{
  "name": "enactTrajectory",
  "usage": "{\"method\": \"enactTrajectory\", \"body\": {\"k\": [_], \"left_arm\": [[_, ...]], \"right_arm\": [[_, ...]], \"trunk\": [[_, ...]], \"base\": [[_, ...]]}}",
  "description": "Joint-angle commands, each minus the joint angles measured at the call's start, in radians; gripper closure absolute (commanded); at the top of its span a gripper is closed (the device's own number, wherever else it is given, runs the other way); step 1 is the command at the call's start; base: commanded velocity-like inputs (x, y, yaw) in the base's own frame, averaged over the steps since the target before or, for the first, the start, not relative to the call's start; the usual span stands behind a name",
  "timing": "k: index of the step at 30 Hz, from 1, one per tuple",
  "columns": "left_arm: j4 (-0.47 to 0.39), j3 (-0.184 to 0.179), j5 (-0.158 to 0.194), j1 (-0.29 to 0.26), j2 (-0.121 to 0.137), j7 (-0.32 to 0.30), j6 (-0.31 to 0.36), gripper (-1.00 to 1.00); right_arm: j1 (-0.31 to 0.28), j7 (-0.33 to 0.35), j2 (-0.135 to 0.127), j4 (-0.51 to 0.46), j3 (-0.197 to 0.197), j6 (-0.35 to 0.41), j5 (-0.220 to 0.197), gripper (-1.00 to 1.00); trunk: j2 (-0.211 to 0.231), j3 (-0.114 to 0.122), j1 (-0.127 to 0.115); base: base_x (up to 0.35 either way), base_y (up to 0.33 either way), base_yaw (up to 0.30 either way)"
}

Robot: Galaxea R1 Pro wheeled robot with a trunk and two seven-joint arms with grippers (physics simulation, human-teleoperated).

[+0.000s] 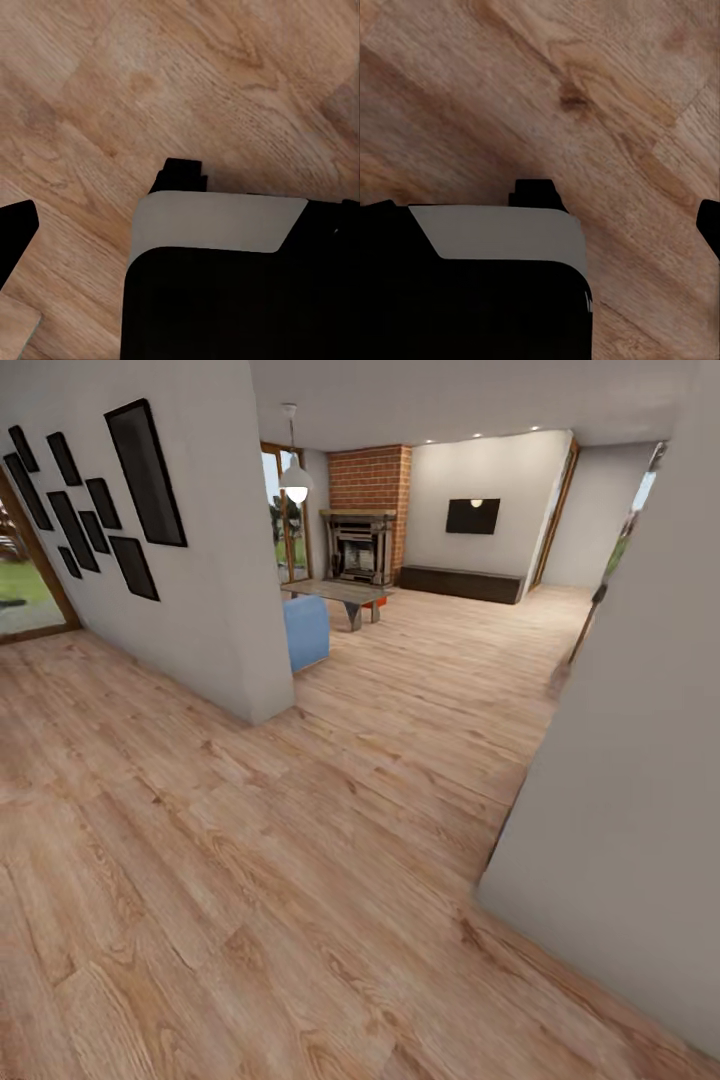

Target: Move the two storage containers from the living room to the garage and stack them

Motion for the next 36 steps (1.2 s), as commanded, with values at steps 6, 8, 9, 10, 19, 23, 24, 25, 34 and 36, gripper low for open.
{"method": "enactTrajectory", "body": {"k": [6, 8, 9, 10, 19, 23, 24, 25, 34, 36], "left_arm": [[0.0, 0.0, 0.008, -0.001, 0.0, 0.003, 0.003, -1.0], [0.0, 0.0, 0.008, -0.001, 0.0, 0.003, 0.003, -1.0], [0.0, 0.0, 0.008, -0.001, 0.0, 0.003, 0.003, -1.0], [0.0, 0.0, 0.008, -0.001, 0.0, 0.003, 0.003, -1.0], [0.0, 0.0, 0.008, -0.001, 0.0, 0.003, 0.003, -1.0], [0.0, 0.0, 0.007, -0.001, 0.0, 0.003, 0.002, -1.0], [0.0, 0.0, 0.007, -0.001, 0.0, 0.003, 0.002, -1.0], [0.0, 0.0, 0.007, -0.001, 0.0, 0.003, 0.002, -1.0], [0.0, 0.0, 0.007, -0.001, 0.001, 0.003, 0.002, -1.0], [0.0, 0.0, 0.006, -0.001, 0.0, 0.003, 0.002, -1.0]], "right_arm": [[-0.001, 0.0, 0.0, 0.003, 0.008, -0.006, -0.01, -1.0], [-0.001, 0.0, 0.0, 0.003, 0.008, -0.005, -0.01, -1.0], [-0.001, 0.0, 0.001, 0.003, 0.008, -0.004, -0.01, -1.0], [-0.001, 0.0, 0.001, 0.003, 0.008, -0.004, -0.01, -1.0], [-0.001, 0.0, 0.002, 0.003, 0.008, -0.003, -0.01, -1.0], [-0.001, 0.0, 0.001, 0.003, 0.008, -0.003, -0.01, -1.0], [-0.001, 0.0, 0.001, 0.003, 0.008, -0.003, -0.01, -1.0], [-0.001, 0.0, 0.002, 0.003, 0.008, -0.003, -0.01, -1.0], [-0.001, 0.0, 0.0, 0.003, 0.008, -0.005, -0.01, -1.0], [-0.001, 0.0, -0.001, 0.003, 0.008, -0.005, -0.01, -1.0]], "trunk": [[0.0, -0.001, 0.001], [0.0, -0.001, 0.001], [0.0, -0.001, 0.001], [0.0, -0.001, 0.001], [0.0, -0.001, 0.001], [0.0, -0.001, 0.001], [0.0, -0.001, 0.001], [0.0, -0.001, 0.001], [0.0, -0.001, 0.001], [0.0, -0.001, 0.001]], "base": [[0.322, 0.0, 0.271], [0.322, 0.0, 0.271], [0.322, 0.0, 0.271], [0.322, 0.0, 0.271], [0.322, 0.0, 0.271], [0.322, 0.0, 0.271], [0.322, 0.0, 0.271], [0.322, 0.0, 0.271], [0.322, 0.0, 0.237], [0.322, 0.0, 0.038]]}}
